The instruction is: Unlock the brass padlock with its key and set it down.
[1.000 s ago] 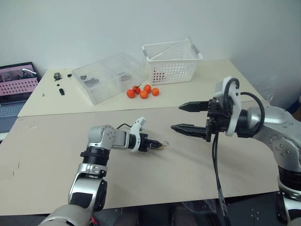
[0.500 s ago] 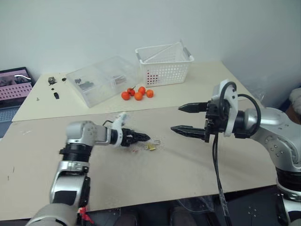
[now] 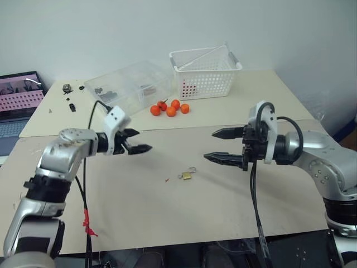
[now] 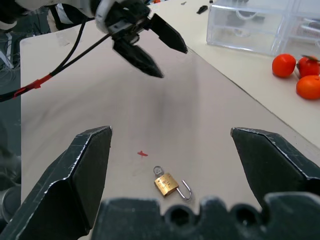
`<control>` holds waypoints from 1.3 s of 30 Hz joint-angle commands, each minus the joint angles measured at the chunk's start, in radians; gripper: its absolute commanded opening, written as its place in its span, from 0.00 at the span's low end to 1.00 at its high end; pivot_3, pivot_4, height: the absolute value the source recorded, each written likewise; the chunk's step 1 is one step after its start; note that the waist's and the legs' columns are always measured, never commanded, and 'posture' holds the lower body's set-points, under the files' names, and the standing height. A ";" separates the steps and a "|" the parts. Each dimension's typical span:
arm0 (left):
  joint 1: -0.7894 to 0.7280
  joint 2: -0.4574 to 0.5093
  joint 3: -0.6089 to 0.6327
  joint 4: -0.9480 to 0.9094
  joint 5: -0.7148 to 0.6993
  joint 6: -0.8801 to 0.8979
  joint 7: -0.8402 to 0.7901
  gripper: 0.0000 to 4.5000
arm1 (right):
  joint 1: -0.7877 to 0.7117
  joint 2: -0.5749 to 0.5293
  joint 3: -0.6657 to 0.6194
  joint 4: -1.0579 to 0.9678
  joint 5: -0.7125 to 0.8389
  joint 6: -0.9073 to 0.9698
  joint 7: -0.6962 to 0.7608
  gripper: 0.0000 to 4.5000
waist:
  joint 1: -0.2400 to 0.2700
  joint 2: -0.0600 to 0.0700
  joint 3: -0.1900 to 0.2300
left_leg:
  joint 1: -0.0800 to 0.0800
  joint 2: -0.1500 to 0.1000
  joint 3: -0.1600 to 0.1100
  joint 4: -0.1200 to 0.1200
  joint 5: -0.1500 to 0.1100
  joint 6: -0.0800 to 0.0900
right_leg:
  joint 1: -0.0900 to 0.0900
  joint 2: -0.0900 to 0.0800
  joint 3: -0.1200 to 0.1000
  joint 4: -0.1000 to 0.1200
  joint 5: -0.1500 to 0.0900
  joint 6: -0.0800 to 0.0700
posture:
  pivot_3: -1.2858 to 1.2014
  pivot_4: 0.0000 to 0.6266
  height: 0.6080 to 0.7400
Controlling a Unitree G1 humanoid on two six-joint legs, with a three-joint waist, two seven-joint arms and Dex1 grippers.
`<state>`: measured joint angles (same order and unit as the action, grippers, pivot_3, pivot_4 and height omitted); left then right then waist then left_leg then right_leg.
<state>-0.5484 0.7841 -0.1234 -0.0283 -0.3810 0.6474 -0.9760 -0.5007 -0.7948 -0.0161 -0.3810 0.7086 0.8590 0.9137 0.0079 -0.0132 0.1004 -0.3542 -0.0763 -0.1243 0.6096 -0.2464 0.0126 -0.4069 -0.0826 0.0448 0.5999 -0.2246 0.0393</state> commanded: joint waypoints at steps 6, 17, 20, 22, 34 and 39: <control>0.173 0.004 0.117 -0.122 0.060 -0.191 0.071 0.99 | 0.110 0.023 -0.123 0.036 -0.004 -0.018 -0.101 1.00 | 0.003 0.000 0.000 | 0.001 0.002 0.002 0.001 0.000 0.001 | 0.002 0.002 0.000 -0.005 0.002 -0.004 | 0.52 0.24 1.00; 0.115 -0.185 0.265 -0.186 -0.027 -0.061 0.320 0.99 | 0.137 0.155 -0.140 0.099 -0.114 -0.129 -0.257 1.00 | 0.001 0.001 0.000 | 0.002 0.004 0.007 0.005 0.000 0.001 | 0.003 0.008 -0.001 0.001 0.006 -0.003 | 0.52 0.24 1.00; 0.116 -0.190 0.295 -0.195 -0.027 -0.040 0.363 0.99 | 0.132 0.176 -0.127 0.130 -0.138 -0.156 -0.260 1.00 | -0.005 0.001 0.000 | 0.002 0.004 0.011 0.005 -0.001 0.002 | 0.003 0.007 -0.001 0.000 0.006 -0.003 | 0.52 0.24 1.00; 0.118 -0.193 0.306 -0.212 -0.029 -0.017 0.391 0.99 | 0.123 0.181 -0.119 0.166 -0.155 -0.177 -0.250 1.00 | -0.008 0.001 0.000 | 0.003 0.004 0.012 0.005 -0.001 0.002 | 0.003 0.007 0.000 0.000 0.006 -0.003 | 0.52 0.24 1.00; 0.112 -0.291 0.295 -0.220 -0.032 -0.011 0.498 0.99 | 0.099 0.228 -0.146 0.272 -0.219 -0.259 -0.303 1.00 | -0.007 0.001 0.000 | 0.003 0.004 0.013 0.005 0.000 0.002 | 0.003 0.008 0.000 0.000 0.007 -0.002 | 0.52 0.24 1.00; 0.090 -0.327 0.260 -0.196 -0.021 -0.027 0.499 0.99 | 0.101 0.200 -0.166 0.314 -0.238 -0.275 -0.291 1.00 | -0.006 0.001 0.000 | 0.003 0.004 0.014 0.005 0.000 0.001 | 0.004 0.008 0.000 0.000 0.007 -0.002 | 0.52 0.24 1.00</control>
<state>-0.4332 0.4587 0.1469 -0.2168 -0.3985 0.6470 -0.4730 -0.3809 -0.5726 -0.1387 -0.0645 0.4737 0.6149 0.6160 0.0023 -0.0117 0.1004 -0.3512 -0.0725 -0.1106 0.6148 -0.2467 0.0140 -0.4034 -0.0749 0.0448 0.5995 -0.2174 0.0370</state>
